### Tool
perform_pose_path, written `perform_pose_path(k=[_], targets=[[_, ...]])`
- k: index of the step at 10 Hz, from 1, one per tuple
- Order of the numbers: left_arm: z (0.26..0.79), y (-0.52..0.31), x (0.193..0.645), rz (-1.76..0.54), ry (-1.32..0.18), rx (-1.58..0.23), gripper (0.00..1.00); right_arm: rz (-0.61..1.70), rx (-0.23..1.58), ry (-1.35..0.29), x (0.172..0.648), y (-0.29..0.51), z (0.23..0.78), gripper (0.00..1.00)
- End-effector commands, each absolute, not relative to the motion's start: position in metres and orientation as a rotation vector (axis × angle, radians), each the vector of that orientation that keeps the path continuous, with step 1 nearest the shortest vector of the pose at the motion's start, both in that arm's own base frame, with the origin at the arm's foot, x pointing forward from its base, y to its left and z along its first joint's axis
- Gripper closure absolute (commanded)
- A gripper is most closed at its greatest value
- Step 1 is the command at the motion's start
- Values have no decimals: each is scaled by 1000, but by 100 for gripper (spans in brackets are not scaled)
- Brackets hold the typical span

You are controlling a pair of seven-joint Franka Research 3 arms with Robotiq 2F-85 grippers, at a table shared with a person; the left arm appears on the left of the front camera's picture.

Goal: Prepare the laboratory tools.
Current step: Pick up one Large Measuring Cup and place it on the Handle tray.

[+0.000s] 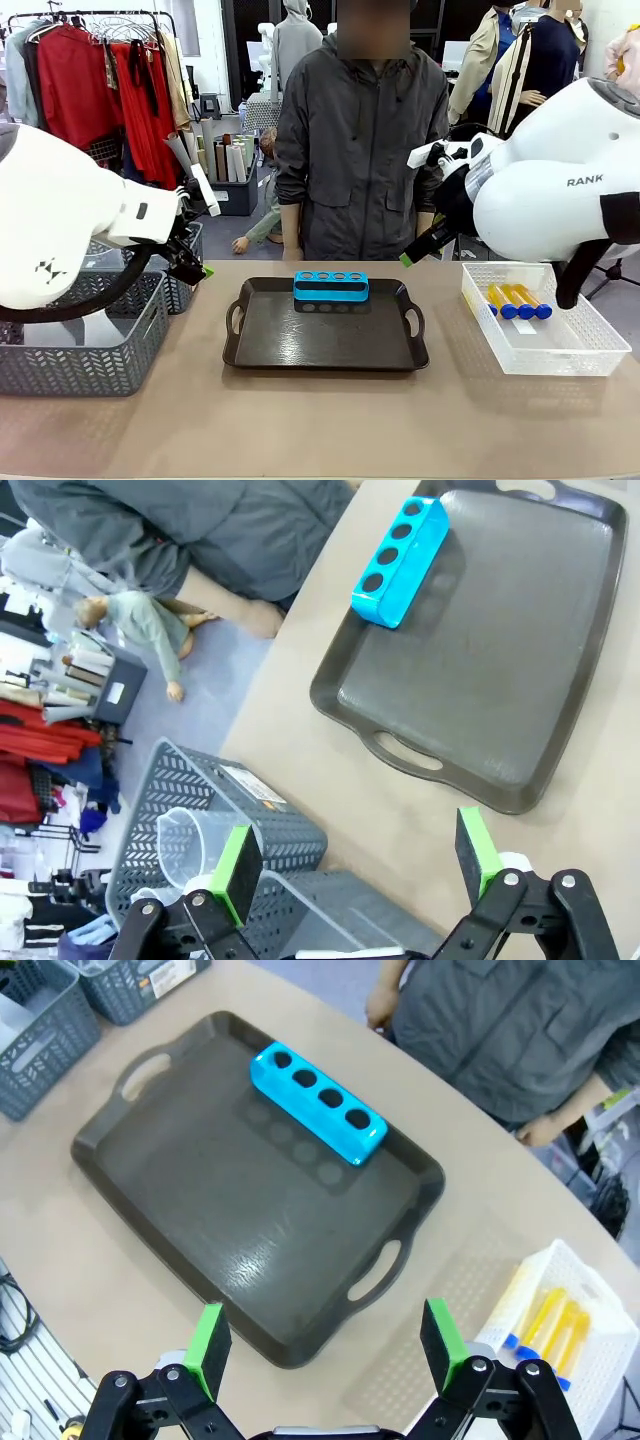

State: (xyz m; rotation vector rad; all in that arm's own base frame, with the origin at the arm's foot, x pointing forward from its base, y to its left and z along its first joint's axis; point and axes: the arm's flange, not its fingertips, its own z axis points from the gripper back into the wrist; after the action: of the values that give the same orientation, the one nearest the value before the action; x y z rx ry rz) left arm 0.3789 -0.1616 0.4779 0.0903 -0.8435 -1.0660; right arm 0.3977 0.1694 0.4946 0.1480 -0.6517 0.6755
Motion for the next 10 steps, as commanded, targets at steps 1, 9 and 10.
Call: perform_pose_path(k=[1,9,10], targets=[[474,-173,378,-1060,-861,65,0,682,151,-641,394,175,490,0],[480,-172,380,-1088,-786,0,0,706,183,-633,395,176,492,0],[486,-173,384,-1099,-750,-70,0,709,218,-630,395,176,494,0]])
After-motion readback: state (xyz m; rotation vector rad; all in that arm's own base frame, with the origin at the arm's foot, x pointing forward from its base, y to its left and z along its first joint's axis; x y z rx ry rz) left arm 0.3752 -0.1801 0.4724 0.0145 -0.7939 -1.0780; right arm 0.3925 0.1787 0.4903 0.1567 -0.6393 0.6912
